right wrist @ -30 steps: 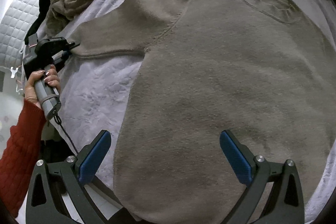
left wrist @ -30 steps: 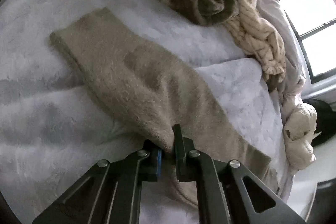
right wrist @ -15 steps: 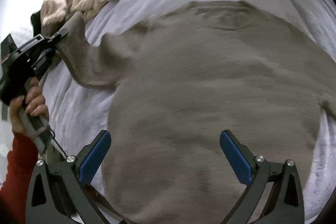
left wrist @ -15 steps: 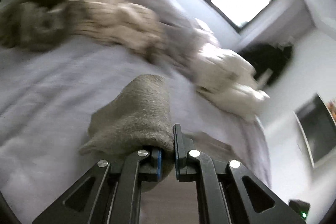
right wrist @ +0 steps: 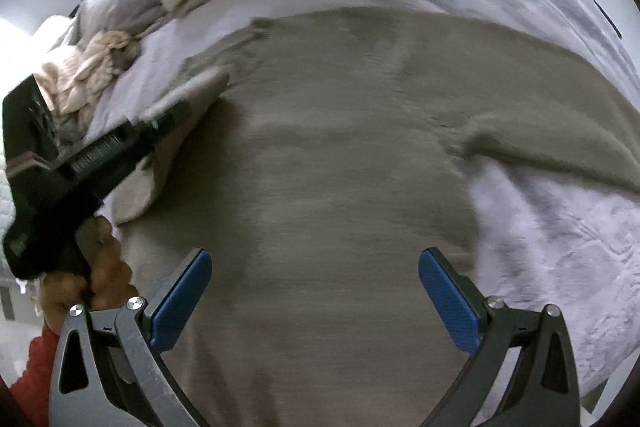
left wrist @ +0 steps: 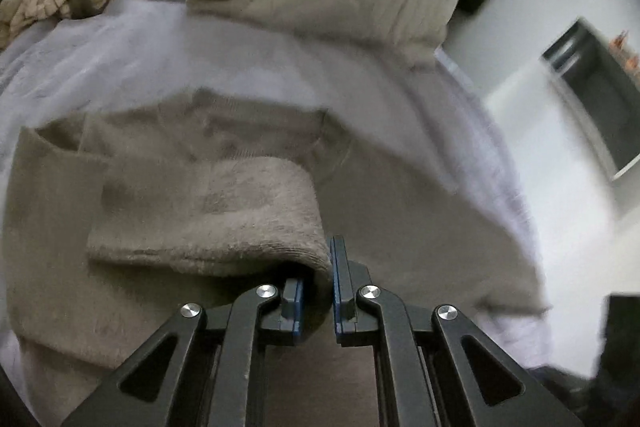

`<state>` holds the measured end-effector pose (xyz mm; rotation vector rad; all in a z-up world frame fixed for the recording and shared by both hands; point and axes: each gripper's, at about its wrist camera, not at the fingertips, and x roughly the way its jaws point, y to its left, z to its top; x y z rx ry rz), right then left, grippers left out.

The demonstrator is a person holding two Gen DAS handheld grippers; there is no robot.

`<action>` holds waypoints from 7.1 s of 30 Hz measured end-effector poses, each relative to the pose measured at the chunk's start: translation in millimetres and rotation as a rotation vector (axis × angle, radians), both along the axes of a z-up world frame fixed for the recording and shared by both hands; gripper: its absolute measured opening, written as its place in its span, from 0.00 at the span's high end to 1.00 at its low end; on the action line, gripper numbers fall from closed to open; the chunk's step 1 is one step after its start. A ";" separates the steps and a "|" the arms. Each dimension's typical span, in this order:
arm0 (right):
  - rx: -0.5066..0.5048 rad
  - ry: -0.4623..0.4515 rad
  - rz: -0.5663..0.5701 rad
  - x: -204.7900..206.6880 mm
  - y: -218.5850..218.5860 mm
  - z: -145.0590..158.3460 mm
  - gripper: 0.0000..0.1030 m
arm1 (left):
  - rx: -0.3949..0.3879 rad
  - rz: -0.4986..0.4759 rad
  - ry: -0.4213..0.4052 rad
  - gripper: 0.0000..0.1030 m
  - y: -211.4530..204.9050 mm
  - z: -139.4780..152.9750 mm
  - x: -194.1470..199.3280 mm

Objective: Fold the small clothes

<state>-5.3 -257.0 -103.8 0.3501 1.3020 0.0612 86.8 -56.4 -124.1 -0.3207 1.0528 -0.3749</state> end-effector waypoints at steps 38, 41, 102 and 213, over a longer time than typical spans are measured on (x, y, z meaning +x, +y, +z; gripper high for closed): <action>0.275 -0.097 -0.208 102.4 -27.1 -47.0 0.21 | 0.085 0.308 0.269 0.76 211.2 -52.0 73.6; 0.337 -0.075 -0.272 96.2 -36.9 -53.7 0.25 | 0.112 0.293 0.248 0.90 202.7 -46.7 77.4; 0.345 0.021 -0.494 -39.2 -161.6 -34.7 0.39 | 0.415 -0.093 0.283 0.23 -48.3 5.3 -61.1; 0.308 0.022 0.128 73.4 60.7 -44.9 0.52 | -0.258 0.265 0.295 0.24 146.6 -41.9 11.1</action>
